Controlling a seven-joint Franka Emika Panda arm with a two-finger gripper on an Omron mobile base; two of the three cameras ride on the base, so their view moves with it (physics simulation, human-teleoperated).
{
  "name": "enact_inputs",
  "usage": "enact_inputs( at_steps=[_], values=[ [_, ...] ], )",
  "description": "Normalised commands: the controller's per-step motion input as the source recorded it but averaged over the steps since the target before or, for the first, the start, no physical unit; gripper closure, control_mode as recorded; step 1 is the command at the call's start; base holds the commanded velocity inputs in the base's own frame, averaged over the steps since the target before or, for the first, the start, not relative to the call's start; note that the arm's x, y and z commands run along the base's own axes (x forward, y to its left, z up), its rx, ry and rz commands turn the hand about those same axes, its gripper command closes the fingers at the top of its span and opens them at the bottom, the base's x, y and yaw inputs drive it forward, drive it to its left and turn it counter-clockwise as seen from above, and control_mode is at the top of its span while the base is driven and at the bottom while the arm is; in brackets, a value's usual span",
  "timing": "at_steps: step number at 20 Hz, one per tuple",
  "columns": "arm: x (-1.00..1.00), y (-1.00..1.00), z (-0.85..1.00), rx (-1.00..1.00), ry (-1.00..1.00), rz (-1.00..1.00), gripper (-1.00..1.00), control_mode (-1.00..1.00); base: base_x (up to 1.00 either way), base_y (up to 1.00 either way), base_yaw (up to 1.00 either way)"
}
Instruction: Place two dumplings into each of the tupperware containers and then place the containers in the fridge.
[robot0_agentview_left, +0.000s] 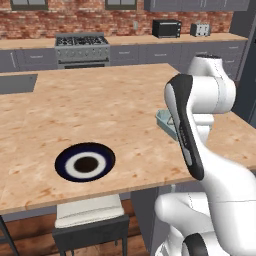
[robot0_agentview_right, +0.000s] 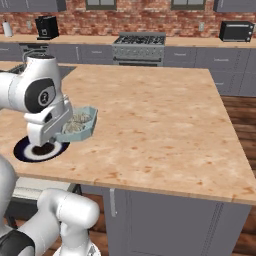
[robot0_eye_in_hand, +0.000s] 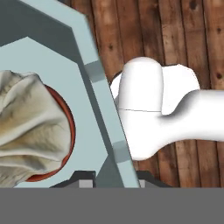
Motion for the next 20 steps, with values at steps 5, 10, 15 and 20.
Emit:
enact_inputs(
  at_steps=[5,10,15,20],
  values=[
    [-0.35,0.1,0.0,0.0,0.04,-0.01,1.0,-1.0,0.0,0.0,0.0],
    [-0.45,0.0,0.0,0.05,0.01,-0.01,1.0,-1.0,0.0,0.0,0.0],
    [-0.16,0.0,0.0,0.04,0.0,-0.02,1.0,-1.0,0.0,0.0,0.0],
    [-0.01,0.0,0.0,0.0,0.0,0.0,1.0,1.0,-0.13,-0.01,-0.01]
  ],
)
